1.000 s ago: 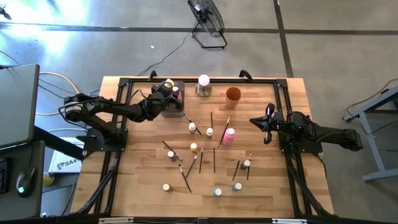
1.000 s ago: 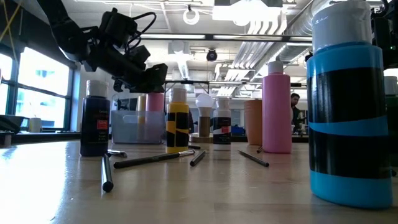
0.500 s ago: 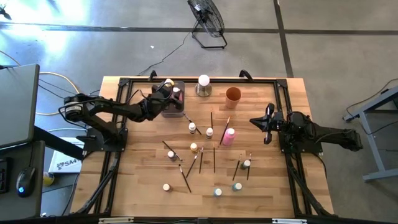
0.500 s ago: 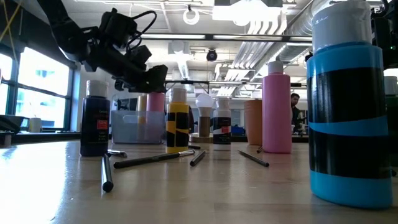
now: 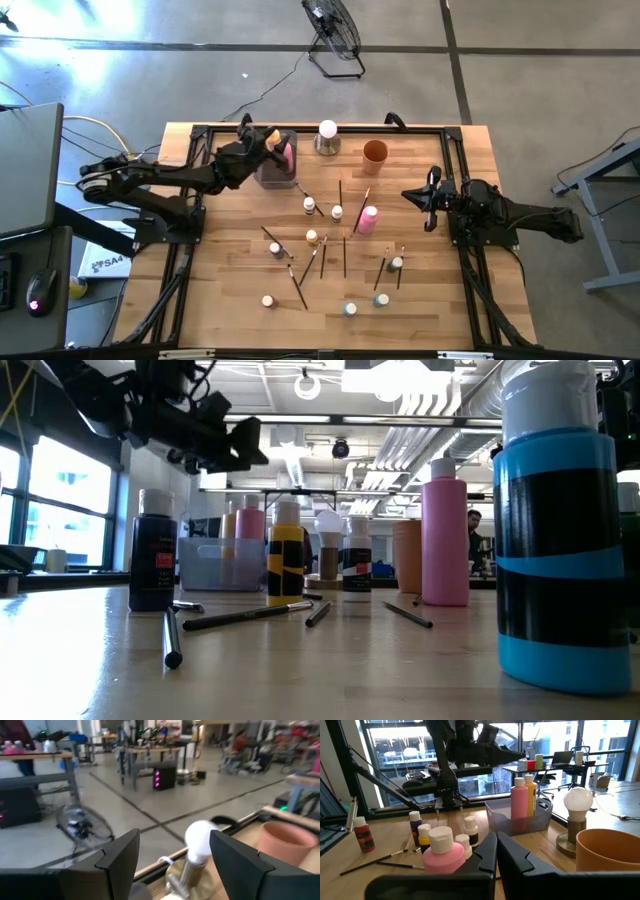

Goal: Pick & Place Paint Supplies
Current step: Put the large pink paint bottle into the gray bin

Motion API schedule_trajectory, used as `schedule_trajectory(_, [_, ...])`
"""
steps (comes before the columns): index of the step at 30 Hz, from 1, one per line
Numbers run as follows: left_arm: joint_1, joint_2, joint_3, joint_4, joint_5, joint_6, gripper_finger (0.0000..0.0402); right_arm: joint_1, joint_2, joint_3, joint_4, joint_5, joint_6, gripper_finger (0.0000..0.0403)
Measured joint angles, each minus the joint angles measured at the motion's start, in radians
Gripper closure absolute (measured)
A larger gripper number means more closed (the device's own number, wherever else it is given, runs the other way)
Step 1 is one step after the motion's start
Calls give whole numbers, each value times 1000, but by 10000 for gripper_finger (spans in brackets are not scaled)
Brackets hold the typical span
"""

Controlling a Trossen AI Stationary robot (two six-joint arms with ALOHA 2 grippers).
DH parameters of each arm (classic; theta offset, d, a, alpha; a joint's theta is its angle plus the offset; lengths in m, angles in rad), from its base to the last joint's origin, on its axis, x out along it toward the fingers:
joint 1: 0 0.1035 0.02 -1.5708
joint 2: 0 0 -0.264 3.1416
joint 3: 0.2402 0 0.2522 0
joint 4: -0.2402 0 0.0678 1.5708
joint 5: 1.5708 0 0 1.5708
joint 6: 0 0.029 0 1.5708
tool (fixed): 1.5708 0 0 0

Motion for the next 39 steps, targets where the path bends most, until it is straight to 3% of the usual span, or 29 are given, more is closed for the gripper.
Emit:
schedule_trajectory(13, [0,-91,0,-186,130,-36,162,0,0,0,0,0,0,399])
schedule_trajectory(28, [-1,-95,0,-196,768,-133,162,0,0,0,0,0,0,399])
schedule_trajectory(33, [-43,-95,0,-196,784,-124,162,0,0,0,0,0,-1,399])
schedule_trajectory(39, [-122,-95,0,-195,721,-26,162,0,0,0,0,0,-7,399])
